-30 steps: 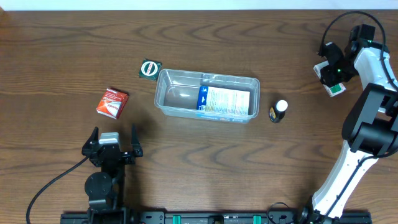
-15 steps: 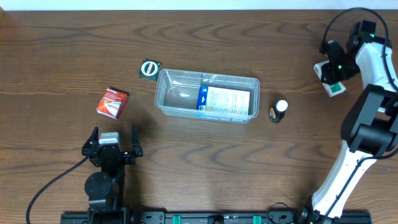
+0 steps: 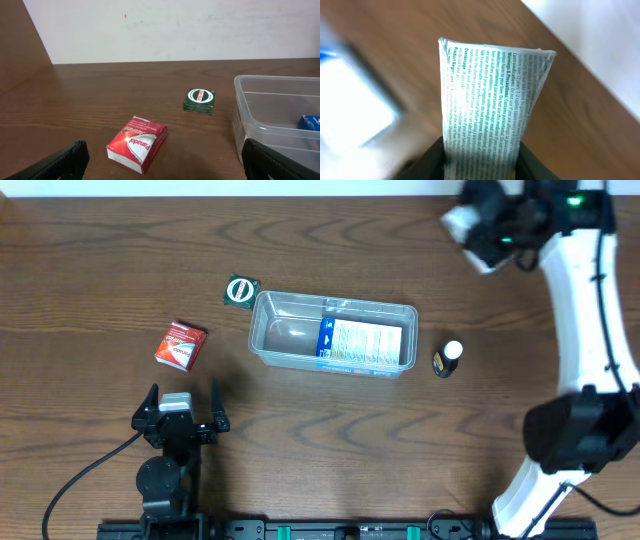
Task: Pack container
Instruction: 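Grasp the white-green sachet with the right gripper and lift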
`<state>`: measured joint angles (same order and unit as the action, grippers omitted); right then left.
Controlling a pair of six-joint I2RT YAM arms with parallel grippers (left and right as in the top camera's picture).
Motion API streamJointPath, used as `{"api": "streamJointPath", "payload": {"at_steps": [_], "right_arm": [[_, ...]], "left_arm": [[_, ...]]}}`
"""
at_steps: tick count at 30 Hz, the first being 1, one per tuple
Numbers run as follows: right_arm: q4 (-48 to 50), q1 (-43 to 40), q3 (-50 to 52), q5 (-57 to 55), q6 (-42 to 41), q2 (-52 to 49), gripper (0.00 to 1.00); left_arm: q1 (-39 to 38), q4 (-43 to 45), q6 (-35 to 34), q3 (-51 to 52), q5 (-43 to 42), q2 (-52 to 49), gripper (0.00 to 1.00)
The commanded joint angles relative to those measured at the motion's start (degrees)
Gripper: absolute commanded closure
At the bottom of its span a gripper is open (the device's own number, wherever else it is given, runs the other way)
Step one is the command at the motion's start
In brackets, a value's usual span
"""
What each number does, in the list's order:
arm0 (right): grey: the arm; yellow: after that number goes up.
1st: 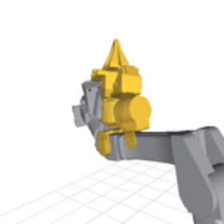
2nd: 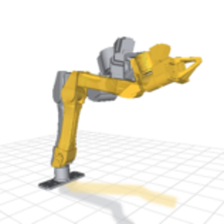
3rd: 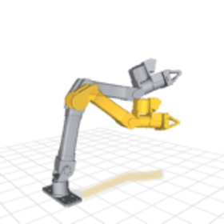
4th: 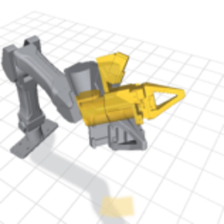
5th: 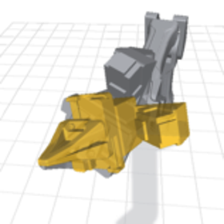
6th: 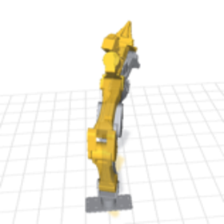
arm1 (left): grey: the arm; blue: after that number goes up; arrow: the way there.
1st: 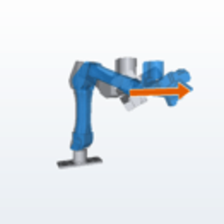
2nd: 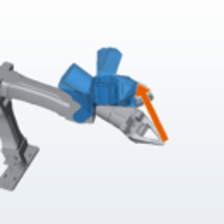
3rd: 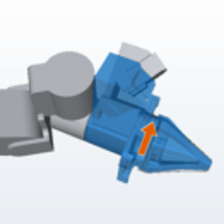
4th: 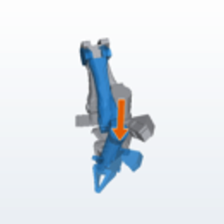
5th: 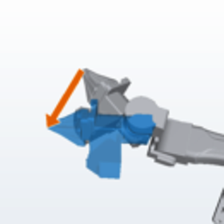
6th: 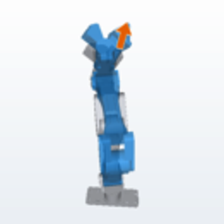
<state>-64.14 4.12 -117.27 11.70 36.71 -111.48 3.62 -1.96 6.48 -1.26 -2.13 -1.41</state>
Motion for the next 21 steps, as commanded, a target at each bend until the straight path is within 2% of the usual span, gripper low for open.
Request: {"api": "streamJointPath", "payload": {"at_steps": [1, 10, 21], "right_arm": [[-1.25, 6.25, -0.48, 3.17, 1.81, 0.92, 0.65], [-7.3, 20.41, 0.02, 2.86, 10.05, 0.57, 0.62], [-7.54, 22.95, 3.5, 2.47, 10.75, 0.57, 0.64]], "left_arm": [[-0.22, -2.1, 1.01, 1.03, 1.55, 0.02, 0.02], [-0.22, -2.1, 1.01, 1.03, 1.55, 0.02, 0.02], [-0.22, -2.1, 1.01, 1.03, 1.55, 0.02, 0.02]]}}
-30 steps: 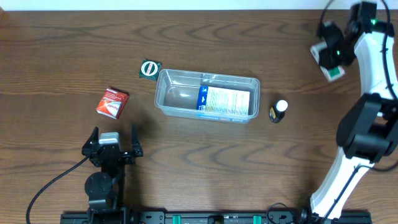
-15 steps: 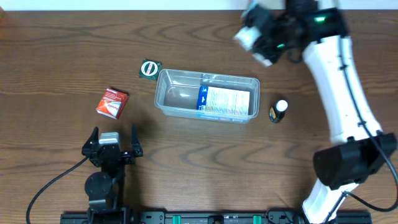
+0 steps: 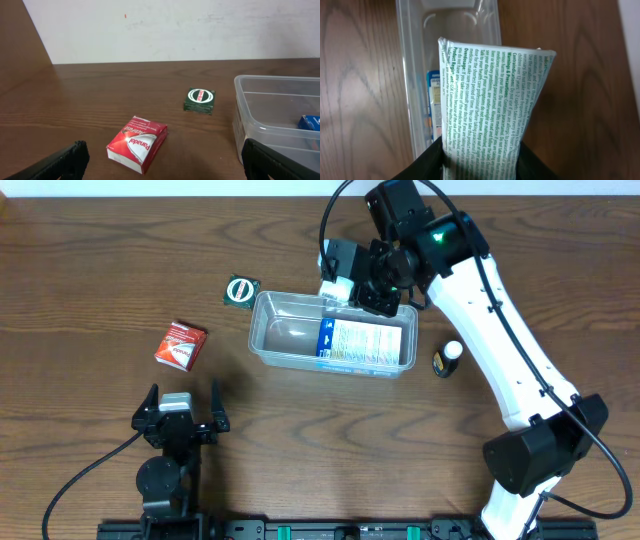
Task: Pack container
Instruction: 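Grasp the white-green sachet with the right gripper and lift, then lower the sachet into the container beside the blue box, release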
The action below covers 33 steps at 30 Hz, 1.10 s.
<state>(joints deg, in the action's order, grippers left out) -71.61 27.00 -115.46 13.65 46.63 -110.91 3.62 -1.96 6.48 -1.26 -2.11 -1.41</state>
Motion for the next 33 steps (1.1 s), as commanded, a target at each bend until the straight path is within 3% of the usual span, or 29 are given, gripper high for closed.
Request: {"api": "streamJointPath", "payload": {"at_steps": [1, 7, 23, 33], "right_arm": [[0.07, 0.07, 2.58, 0.52, 1.01, 0.0, 0.62], [3.54, 0.07, 8.2, 0.52, 2.34, -0.02, 0.55], [17.59, -1.27, 24.83, -0.13, 2.34, -0.11, 0.59], [19.85, -4.11, 27.74, -1.66, 2.34, -0.11, 0.51]], "left_arm": [[-0.22, -2.1, 1.01, 1.03, 1.53, 0.02, 0.02], [-0.22, -2.1, 1.01, 1.03, 1.53, 0.02, 0.02], [-0.22, -2.1, 1.01, 1.03, 1.53, 0.02, 0.02], [-0.22, -2.1, 1.01, 1.03, 1.53, 0.02, 0.02]]}}
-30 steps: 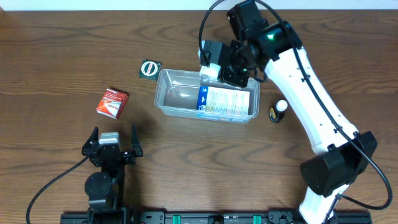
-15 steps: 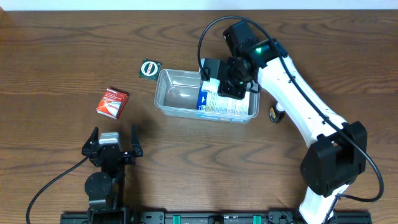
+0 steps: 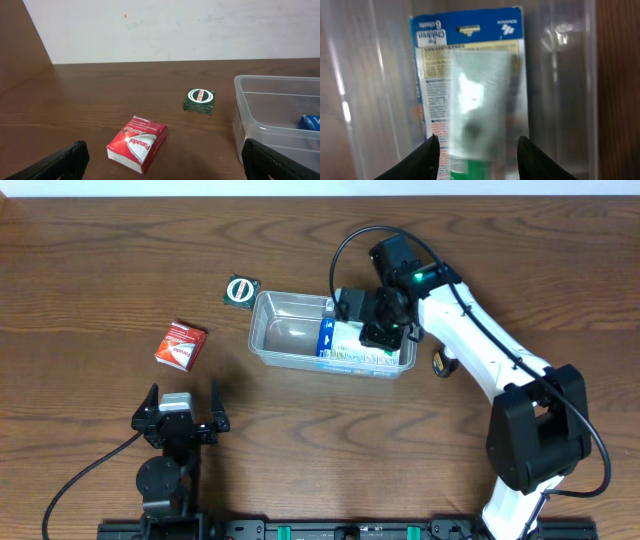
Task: Pack container
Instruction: 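Lower the sachet into the container beside the blue box, release, then move the right gripper down onto the dark white-capped bottle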
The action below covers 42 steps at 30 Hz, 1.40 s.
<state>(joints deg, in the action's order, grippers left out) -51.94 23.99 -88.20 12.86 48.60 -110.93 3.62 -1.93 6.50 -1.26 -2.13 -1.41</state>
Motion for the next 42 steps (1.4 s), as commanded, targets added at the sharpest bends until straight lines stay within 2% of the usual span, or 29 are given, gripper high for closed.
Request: {"api": "streamJointPath", "payload": {"at_steps": [1, 6, 13, 16, 20, 27, 29, 32, 37, 42], "right_arm": [[0.22, -1.29, 0.48, -1.16, 0.39, -0.09, 0.51], [0.35, -1.86, 0.48, -1.46, 0.37, -0.09, 0.51], [-0.44, -0.02, 0.15, -1.42, 0.26, 0.04, 0.6], [-1.4, 1.77, -0.81, -1.36, -1.95, 0.66, 0.61], [-4.68, 4.02, -4.42, -1.36, -7.87, 2.93, 0.65], [-12.26, 2.45, -7.76, -9.18, -28.76, 10.12, 0.54], [-15.56, 0.42, -7.76, -12.41, -36.54, 12.31, 0.53], [-20.31, -2.95, -7.74, -12.7, -42.91, 14.12, 0.52], [-26.29, -7.76, -7.13, -12.81, -47.76, 14.27, 0.53], [-25.57, -12.87, -3.8, -15.58, -52.81, 14.27, 0.52]], "left_arm": [[-0.22, -2.12, 0.98, 1.03, 1.55, 0.02, 0.02], [-0.22, -2.12, 0.98, 1.03, 1.55, 0.02, 0.02], [-0.22, -2.12, 0.98, 1.03, 1.55, 0.02, 0.02], [-0.22, -2.12, 0.98, 1.03, 1.55, 0.02, 0.02], [-0.22, -2.12, 0.98, 1.03, 1.55, 0.02, 0.02], [-0.22, -2.12, 0.98, 1.03, 1.55, 0.02, 0.02], [-0.22, -2.12, 0.98, 1.03, 1.55, 0.02, 0.02], [-0.22, -2.12, 0.98, 1.03, 1.55, 0.02, 0.02], [-0.22, -2.12, 0.98, 1.03, 1.55, 0.02, 0.02], [-0.22, -2.12, 0.98, 1.03, 1.55, 0.02, 0.02]]}}
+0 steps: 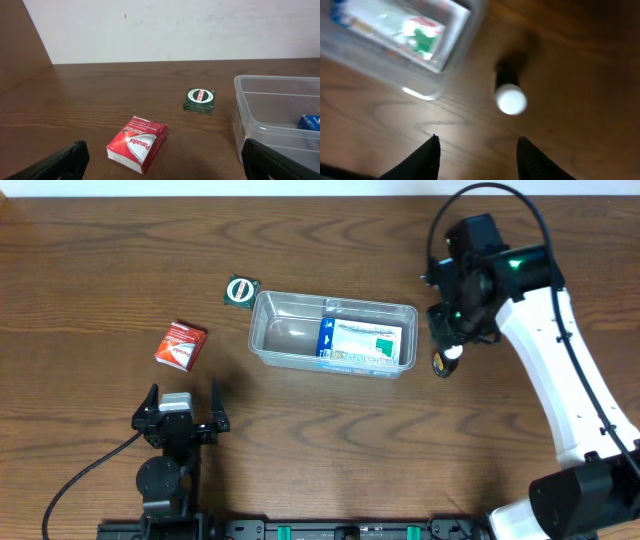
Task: Pack container
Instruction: 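Move the right gripper down onto the dark white-capped bottle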
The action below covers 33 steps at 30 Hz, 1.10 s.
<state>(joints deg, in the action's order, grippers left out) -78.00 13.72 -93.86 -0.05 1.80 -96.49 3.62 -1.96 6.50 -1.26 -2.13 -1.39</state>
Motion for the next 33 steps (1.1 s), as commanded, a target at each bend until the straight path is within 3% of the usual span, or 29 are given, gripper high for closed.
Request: {"api": "streamJointPath", "payload": {"at_steps": [1, 10, 16, 22, 28, 33], "right_arm": [[1.09, -3.76, 2.75, -2.64, -6.56, -0.17, 0.52], [9.27, -7.37, 11.85, -0.68, -7.08, -0.2, 0.5], [15.32, -7.28, 16.5, 0.33, -6.88, -0.2, 0.42], [20.13, -7.28, 20.85, 0.39, -6.86, -0.2, 0.4], [24.76, -7.28, 24.11, 3.52, -5.33, -0.2, 0.46], [26.25, -7.28, 24.3, 3.52, -4.26, -0.2, 0.58]], "left_arm": [[-0.22, -2.1, 0.98, 1.03, 1.55, 0.0, 0.02], [-0.22, -2.1, 0.98, 1.03, 1.55, 0.0, 0.02], [-0.22, -2.1, 0.98, 1.03, 1.55, 0.0, 0.02], [-0.22, -2.1, 0.98, 1.03, 1.55, 0.0, 0.02], [-0.22, -2.1, 0.98, 1.03, 1.55, 0.0, 0.02], [-0.22, -2.1, 0.98, 1.03, 1.55, 0.0, 0.02]]}}
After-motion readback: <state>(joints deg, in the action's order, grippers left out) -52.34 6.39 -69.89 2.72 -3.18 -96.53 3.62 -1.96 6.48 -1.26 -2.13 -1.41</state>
